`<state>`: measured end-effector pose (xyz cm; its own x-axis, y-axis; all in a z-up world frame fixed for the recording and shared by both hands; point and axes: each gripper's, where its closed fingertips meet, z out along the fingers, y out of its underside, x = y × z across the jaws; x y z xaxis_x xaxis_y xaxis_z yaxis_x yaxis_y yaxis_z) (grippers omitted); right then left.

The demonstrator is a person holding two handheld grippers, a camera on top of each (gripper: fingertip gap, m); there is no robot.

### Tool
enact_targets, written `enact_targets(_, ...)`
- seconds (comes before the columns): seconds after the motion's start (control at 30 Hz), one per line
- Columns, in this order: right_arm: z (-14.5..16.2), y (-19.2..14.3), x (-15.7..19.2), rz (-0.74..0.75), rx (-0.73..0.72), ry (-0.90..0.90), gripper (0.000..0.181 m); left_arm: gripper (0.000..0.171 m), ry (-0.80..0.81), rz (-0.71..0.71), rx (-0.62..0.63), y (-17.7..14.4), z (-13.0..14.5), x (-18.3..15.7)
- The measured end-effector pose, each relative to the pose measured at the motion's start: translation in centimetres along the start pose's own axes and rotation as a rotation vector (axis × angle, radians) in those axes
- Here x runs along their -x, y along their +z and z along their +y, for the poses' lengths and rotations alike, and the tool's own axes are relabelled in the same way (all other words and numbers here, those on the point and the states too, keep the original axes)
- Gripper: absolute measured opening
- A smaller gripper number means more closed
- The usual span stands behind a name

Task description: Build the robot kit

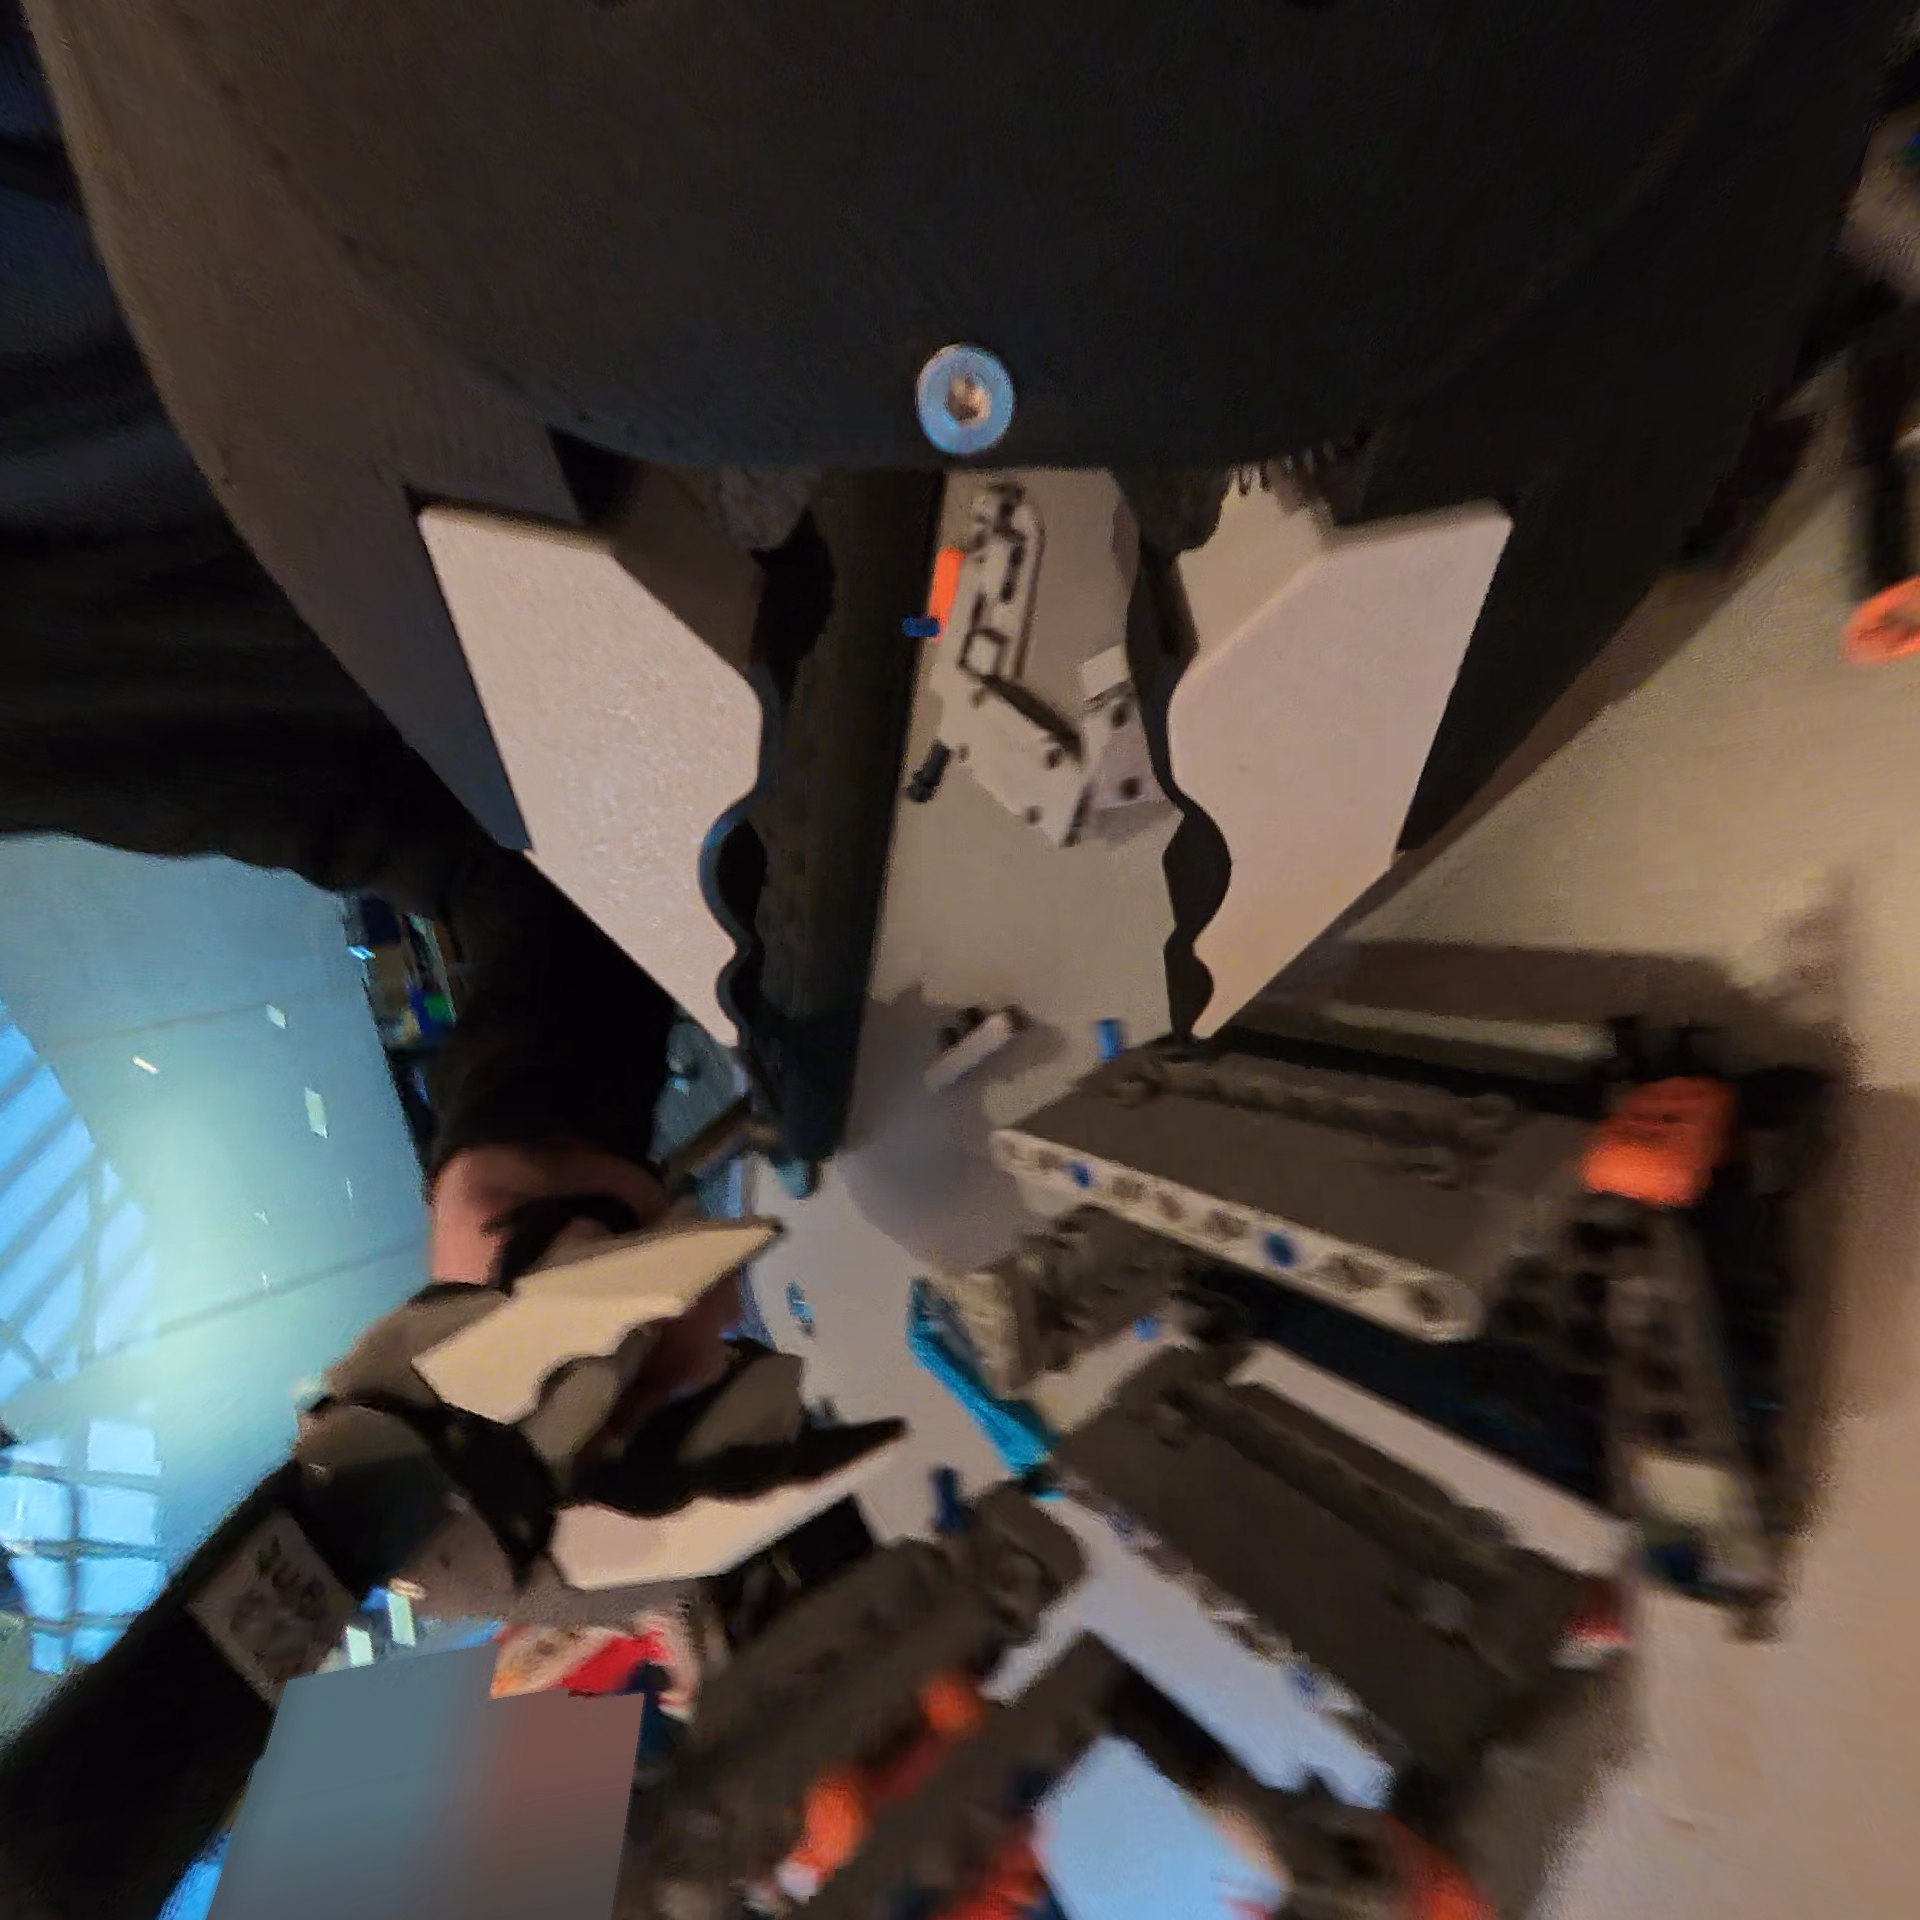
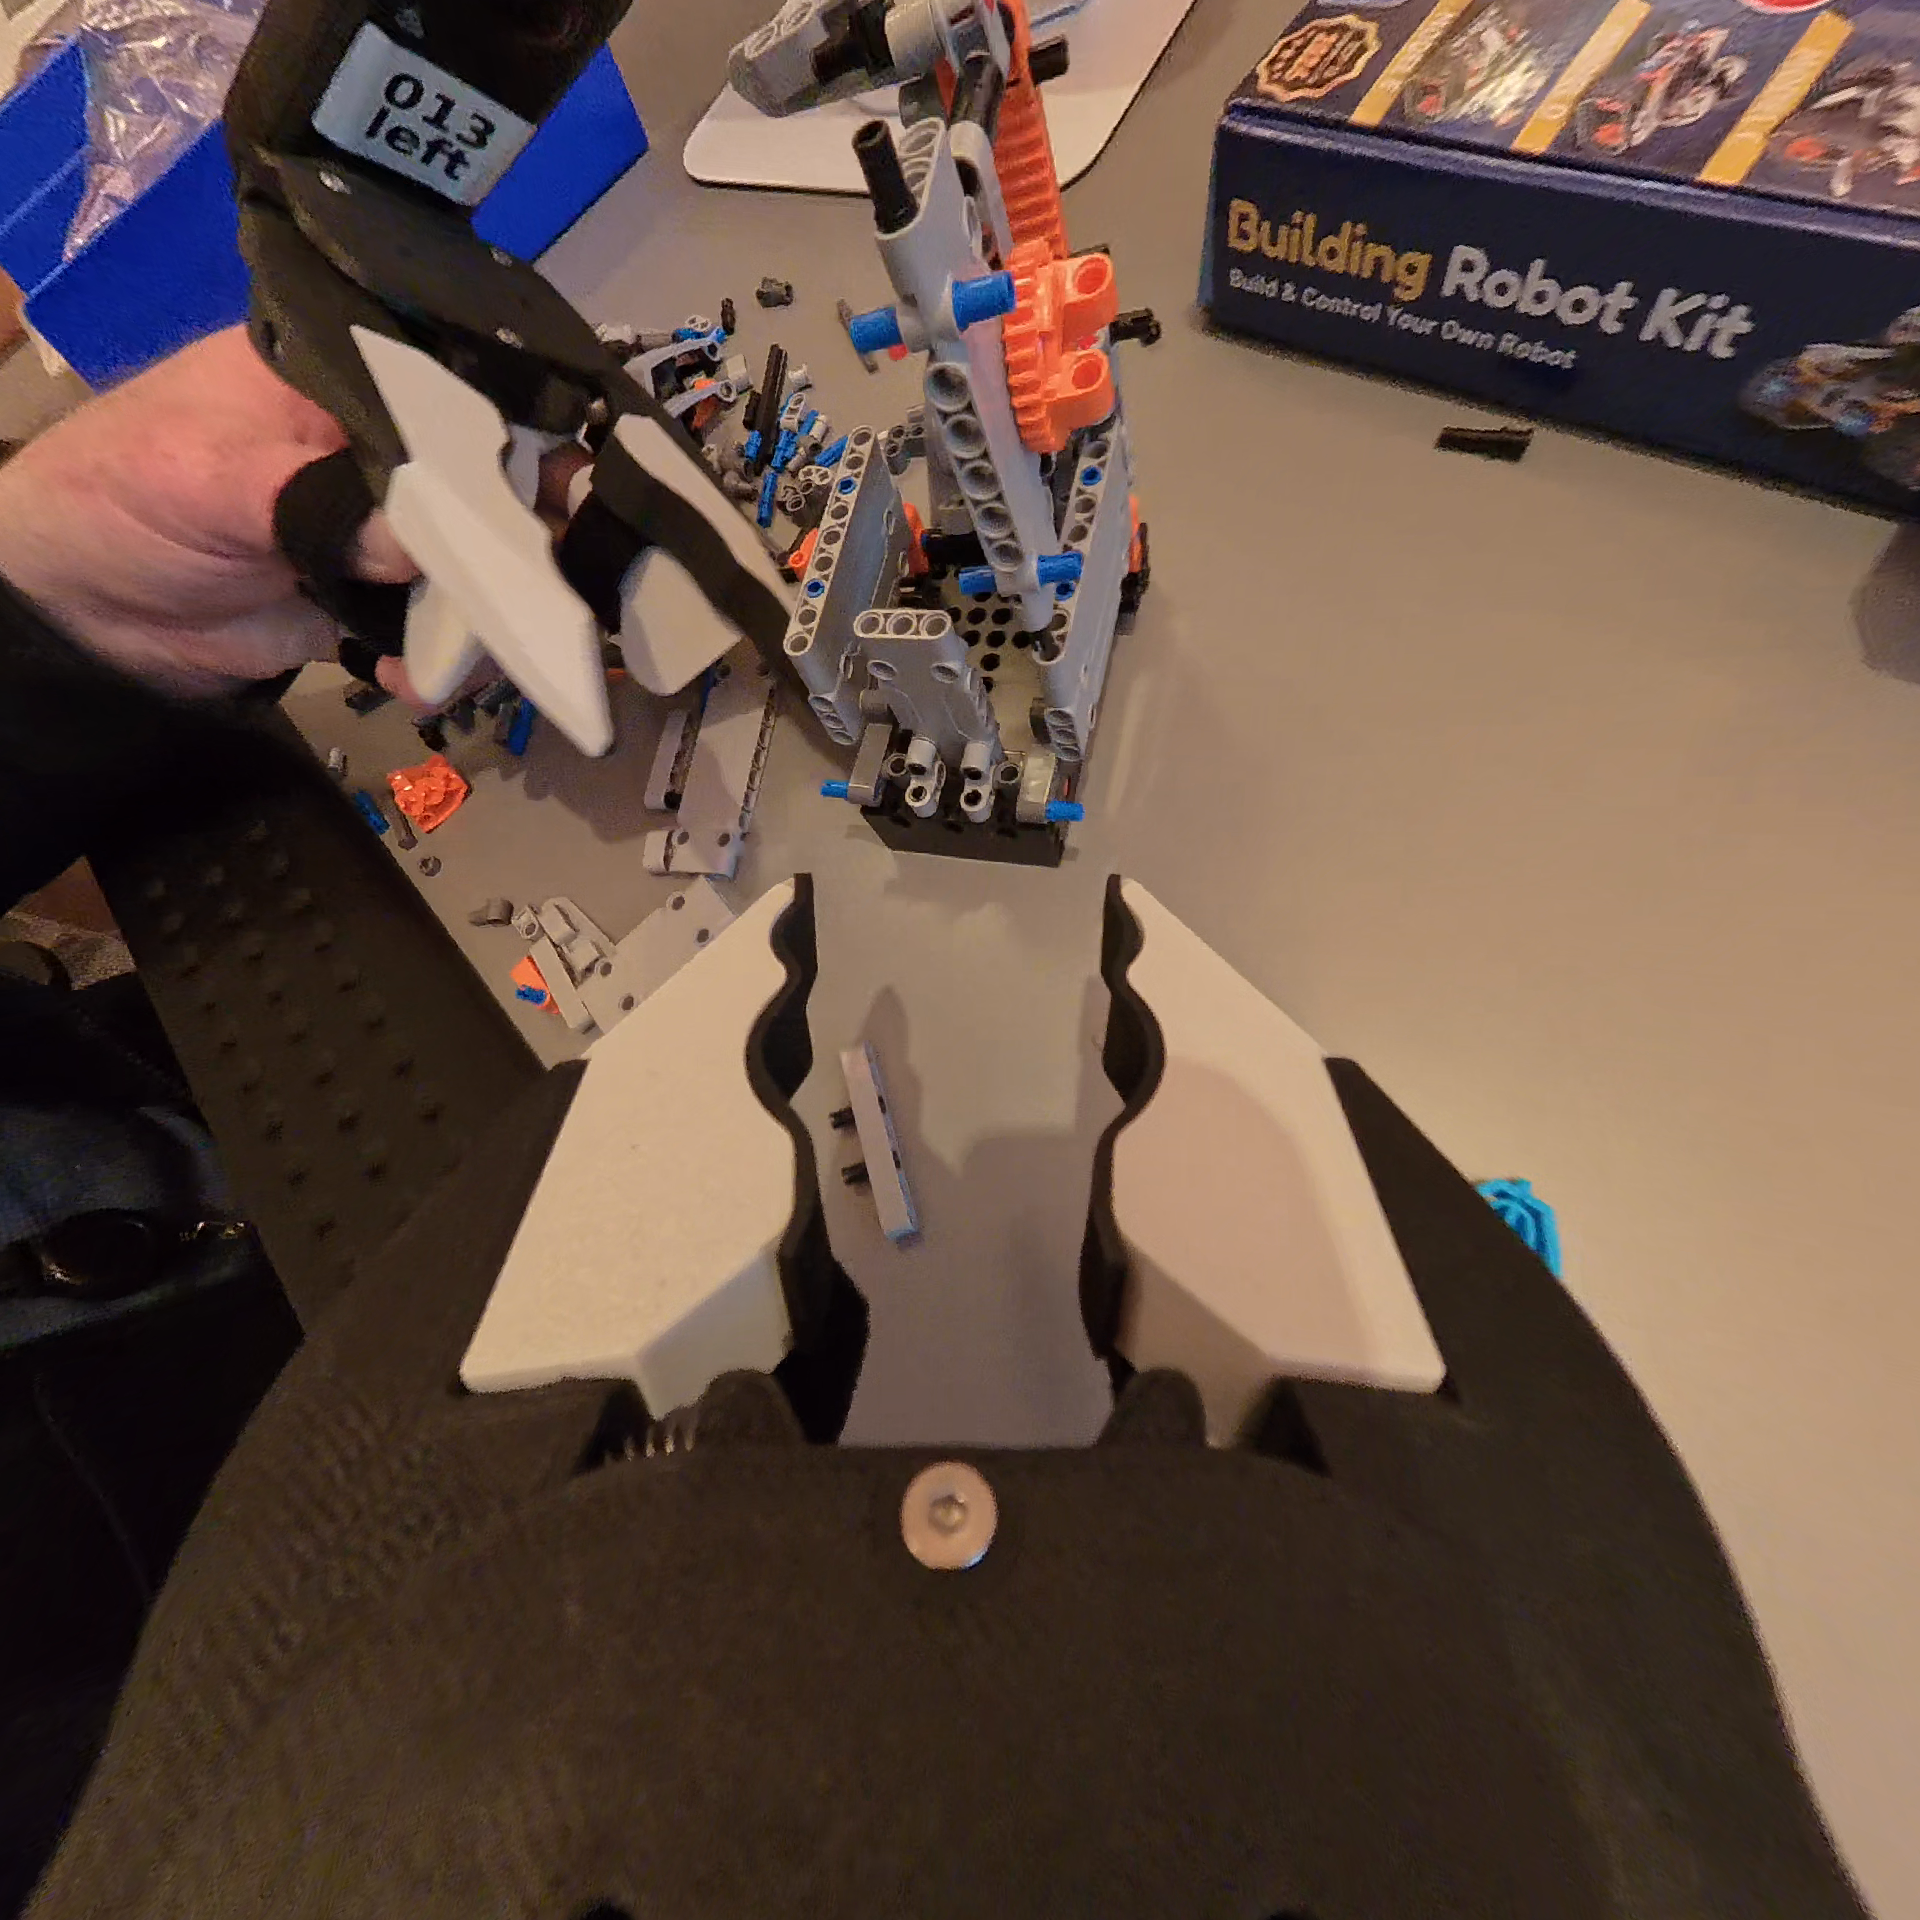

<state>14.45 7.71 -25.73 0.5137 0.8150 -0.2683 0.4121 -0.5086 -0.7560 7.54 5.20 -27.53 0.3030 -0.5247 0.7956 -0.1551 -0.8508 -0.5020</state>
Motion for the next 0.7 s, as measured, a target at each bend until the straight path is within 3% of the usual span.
enact_targets(0.1,-0.3,-1.0,-0.2,0.007,-0.031,-0.004,0.054,0.072,0.073,0.039,0.025,-0.3,0.5,-1.8)
enact_targets(0.2,-0.2,-1.3,-0.2,0.029,-0.024,-0.033,0.051,0.069,0.154,-0.004,0.02,-2.9,0.1,-2.3)
enact_targets(0.27,0.0,-1.2,0.0,0.031,-0.012,-0.049,0.052,0.069,0.231,-0.076,-0.032,-5.2,-1.5,-1.7)
enact_targets(0.4,1.6,-1.0,0.9,0.001,0.053,-0.07,0.048,0.087,0.383,-0.281,-0.09,-8.1,-5.0,1.4)
enact_targets(0.53,3.8,-0.4,1.3,0.009,0.125,-0.077,0.045,0.089,0.44,-0.296,-0.016,-6.6,-5.7,2.8)
enact_targets(0.7,5.2,0.0,1.7,-0.017,0.163,-0.053,0.046,0.086,0.35,-0.209,0.092,-3.7,-4.0,4.0)
